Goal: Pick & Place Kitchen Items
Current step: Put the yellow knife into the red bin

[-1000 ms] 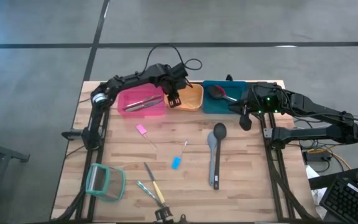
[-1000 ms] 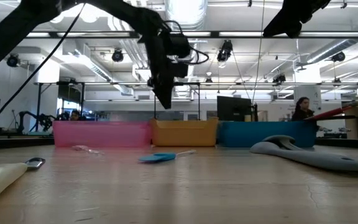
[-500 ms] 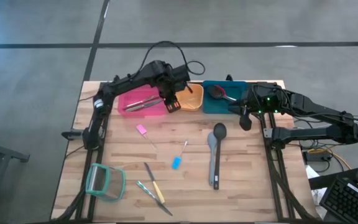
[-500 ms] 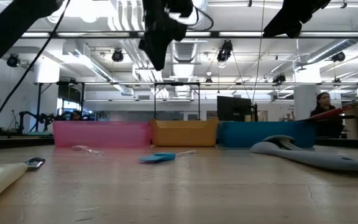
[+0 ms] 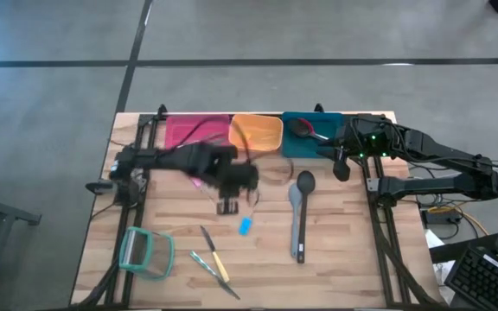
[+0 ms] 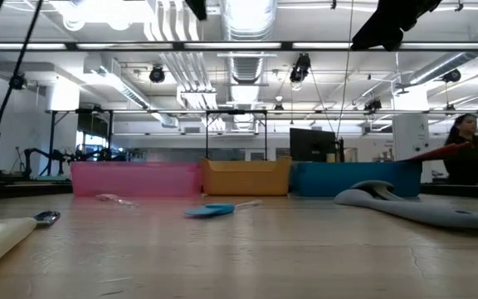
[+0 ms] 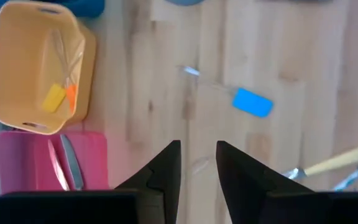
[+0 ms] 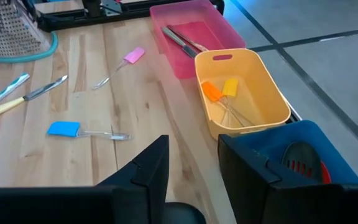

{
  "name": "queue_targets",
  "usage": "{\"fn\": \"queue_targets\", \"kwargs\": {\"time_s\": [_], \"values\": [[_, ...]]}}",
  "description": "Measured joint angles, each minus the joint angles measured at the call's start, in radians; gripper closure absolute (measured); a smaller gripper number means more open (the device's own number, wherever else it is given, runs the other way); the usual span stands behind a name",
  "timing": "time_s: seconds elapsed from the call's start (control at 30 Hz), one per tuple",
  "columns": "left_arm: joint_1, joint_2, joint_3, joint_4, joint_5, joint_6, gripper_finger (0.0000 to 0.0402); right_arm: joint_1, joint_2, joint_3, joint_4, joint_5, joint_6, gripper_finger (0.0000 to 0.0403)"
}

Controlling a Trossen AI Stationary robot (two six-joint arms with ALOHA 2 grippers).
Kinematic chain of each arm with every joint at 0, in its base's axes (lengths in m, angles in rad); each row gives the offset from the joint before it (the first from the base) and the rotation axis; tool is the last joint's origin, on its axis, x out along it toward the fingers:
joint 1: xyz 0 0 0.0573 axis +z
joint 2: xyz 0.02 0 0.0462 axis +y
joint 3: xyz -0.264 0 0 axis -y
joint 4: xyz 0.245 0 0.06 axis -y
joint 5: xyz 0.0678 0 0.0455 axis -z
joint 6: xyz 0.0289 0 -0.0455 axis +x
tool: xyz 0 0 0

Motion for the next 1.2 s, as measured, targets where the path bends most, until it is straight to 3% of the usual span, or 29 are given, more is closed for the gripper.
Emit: {"fn": "queue_targets", "kwargs": {"time_s": [0.27, 0.5, 0.93, 1.2], "values": [[-0.235, -0.07, -0.165, 0.029, -0.05, -0.095, 0.0296, 0.0, 0.0, 0.0, 0.0, 0.0, 0.014, 0.0261], [-0.349, -0.081, -0.373, 0.175, -0.055, -0.093, 0.0296, 0.0, 0.0, 0.0, 0.0, -0.001, 0.018, 0.0279], [-0.389, -0.082, -0.696, 0.665, 0.1, 0.071, 0.0296, 0.0, 0.0, 0.0, 0.0, -0.001, 0.018, 0.0332], [-0.394, -0.082, -0.836, 0.812, 0.171, 0.117, 0.0296, 0.0, 0.0, 0.0, 0.0, -0.001, 0.018, 0.0354]]}}
